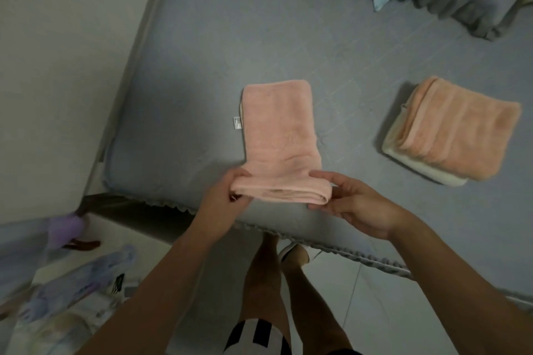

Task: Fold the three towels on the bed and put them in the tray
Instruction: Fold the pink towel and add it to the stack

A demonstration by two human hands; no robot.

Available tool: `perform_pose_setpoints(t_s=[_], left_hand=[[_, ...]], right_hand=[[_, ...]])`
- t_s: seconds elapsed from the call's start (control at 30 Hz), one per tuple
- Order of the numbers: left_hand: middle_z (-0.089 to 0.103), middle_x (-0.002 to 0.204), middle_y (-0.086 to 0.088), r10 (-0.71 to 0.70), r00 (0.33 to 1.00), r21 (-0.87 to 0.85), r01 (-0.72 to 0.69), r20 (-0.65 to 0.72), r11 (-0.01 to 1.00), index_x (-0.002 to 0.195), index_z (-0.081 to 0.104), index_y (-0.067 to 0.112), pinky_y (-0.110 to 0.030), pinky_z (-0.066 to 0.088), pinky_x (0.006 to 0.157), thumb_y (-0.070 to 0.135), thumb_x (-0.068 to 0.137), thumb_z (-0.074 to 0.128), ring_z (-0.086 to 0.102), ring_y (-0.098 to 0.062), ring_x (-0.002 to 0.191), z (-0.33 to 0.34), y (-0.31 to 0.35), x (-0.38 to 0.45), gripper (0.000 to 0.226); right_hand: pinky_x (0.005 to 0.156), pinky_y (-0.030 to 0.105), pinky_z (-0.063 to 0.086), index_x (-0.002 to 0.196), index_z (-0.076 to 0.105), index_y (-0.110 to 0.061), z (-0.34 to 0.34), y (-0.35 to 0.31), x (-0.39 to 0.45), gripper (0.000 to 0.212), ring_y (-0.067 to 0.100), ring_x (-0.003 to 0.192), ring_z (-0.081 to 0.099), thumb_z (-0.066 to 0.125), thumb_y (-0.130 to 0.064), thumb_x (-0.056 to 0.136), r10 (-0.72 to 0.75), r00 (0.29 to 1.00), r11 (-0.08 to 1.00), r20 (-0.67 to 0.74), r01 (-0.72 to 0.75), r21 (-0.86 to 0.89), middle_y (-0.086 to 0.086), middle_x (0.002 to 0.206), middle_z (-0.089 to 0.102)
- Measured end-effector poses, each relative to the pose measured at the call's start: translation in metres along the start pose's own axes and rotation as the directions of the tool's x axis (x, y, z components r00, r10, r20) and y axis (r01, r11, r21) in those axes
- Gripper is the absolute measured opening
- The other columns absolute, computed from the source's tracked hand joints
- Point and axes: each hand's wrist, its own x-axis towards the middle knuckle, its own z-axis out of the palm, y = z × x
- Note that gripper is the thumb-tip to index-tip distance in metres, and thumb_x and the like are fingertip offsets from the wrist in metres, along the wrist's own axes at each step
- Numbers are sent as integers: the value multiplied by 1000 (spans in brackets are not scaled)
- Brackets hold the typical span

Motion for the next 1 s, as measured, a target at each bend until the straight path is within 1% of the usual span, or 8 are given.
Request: perform_pose_setpoints(t_s=[0.17,0.27,0.37,0.47,0.57,0.83,0.93,1.0], left_hand=[[66,91,-3,113,969,119,-89,-219,989,94,61,35,-9,38,66,33,84,69,58,-13,79,-6,29,83,13],[56,89,-5,218,929,319,-118,-298,940,90,61,15,-21,34,68,37,84,70,52,-18,79,-15,36,136,25],[54,79,1,174,918,307,-61,-357,950,87,53,22,-30,41,66,44,86,61,54,-15,72,-22,32,184,24],[53,68,14,177,899,272,-68,-400,960,99,50,30,-13,36,53,45,88,51,51,10,58,-24,25,222,19],[50,69,16,225,888,286,-112,-401,952,115,52,24,-10,34,55,35,93,44,50,8,59,-15,17,252,26],[55,122,-17,151,898,446,55,-413,894,129,53,13,-31,36,89,28,99,42,54,-31,109,10,12,284,36],[43,143,-22,237,866,509,23,-440,861,146,38,8,-31,27,108,24,97,44,44,-33,130,4,30,270,52],[29,157,-21,370,864,607,-99,-340,789,150,32,10,-37,20,116,24,96,41,29,-35,144,8,37,254,57]], right_hand=[[73,23,47,98,61,-26,-7,-45,55,31,11,82,59,74,-4,80,-298,902,837,-313,89,-540,-4,90,66],[61,25,43,83,64,-22,-17,-79,97,15,7,69,57,72,-35,83,-458,788,673,-411,6,-740,-7,78,65],[62,31,43,86,70,-9,-29,-106,143,39,19,70,61,64,-48,84,-542,716,621,-440,-12,-784,7,77,69],[61,29,38,80,64,-11,-38,-121,191,41,23,74,62,55,-51,88,-583,654,626,-482,-16,-779,8,79,66],[66,31,37,82,54,-14,-49,-110,227,38,28,84,61,48,-51,93,-608,559,645,-564,-66,-761,13,90,62],[88,37,40,121,50,-11,-52,-93,247,42,30,109,55,42,-45,97,-626,427,628,-653,-221,-746,12,122,55],[113,44,23,147,34,-9,-32,-102,235,59,33,138,36,43,-36,95,-745,389,467,-542,-276,-840,16,150,38],[119,48,8,152,25,-6,-13,-98,228,66,35,148,19,42,-34,95,-818,454,279,-353,-222,-934,18,160,23]])
